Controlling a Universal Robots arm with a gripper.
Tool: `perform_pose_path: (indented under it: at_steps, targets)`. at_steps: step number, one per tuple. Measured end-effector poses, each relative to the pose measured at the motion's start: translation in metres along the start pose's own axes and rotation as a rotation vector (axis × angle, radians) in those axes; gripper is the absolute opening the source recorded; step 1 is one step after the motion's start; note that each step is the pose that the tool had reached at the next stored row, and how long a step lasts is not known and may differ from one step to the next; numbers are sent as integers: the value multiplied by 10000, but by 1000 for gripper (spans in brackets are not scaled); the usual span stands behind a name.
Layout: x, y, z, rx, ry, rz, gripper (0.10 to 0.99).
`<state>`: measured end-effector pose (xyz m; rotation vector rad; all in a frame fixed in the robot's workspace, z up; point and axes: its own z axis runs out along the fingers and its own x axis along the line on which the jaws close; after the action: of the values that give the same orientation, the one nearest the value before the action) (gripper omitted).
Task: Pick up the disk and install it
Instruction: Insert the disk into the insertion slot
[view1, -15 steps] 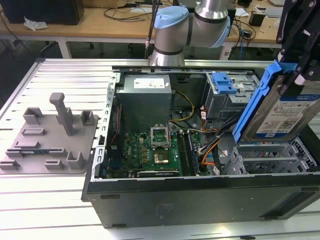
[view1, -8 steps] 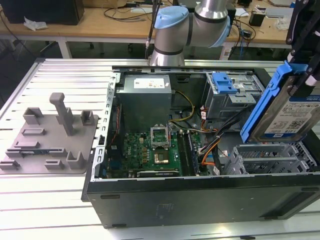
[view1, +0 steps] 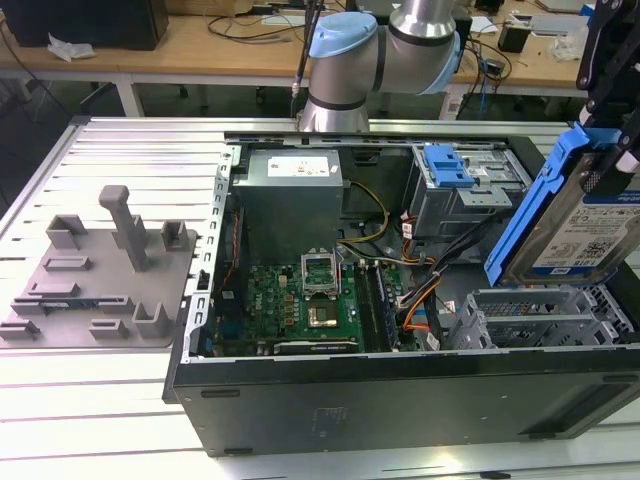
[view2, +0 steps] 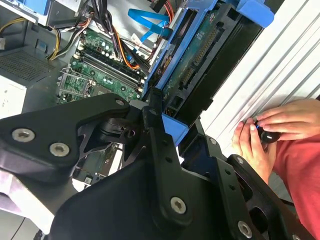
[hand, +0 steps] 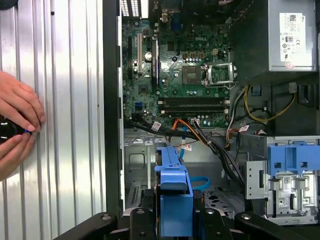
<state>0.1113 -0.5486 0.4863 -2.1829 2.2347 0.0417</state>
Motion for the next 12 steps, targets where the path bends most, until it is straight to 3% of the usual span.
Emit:
perform_pose_path:
  at_steps: [12]
  targets:
    - [-22,2,12,0,-2,21,369]
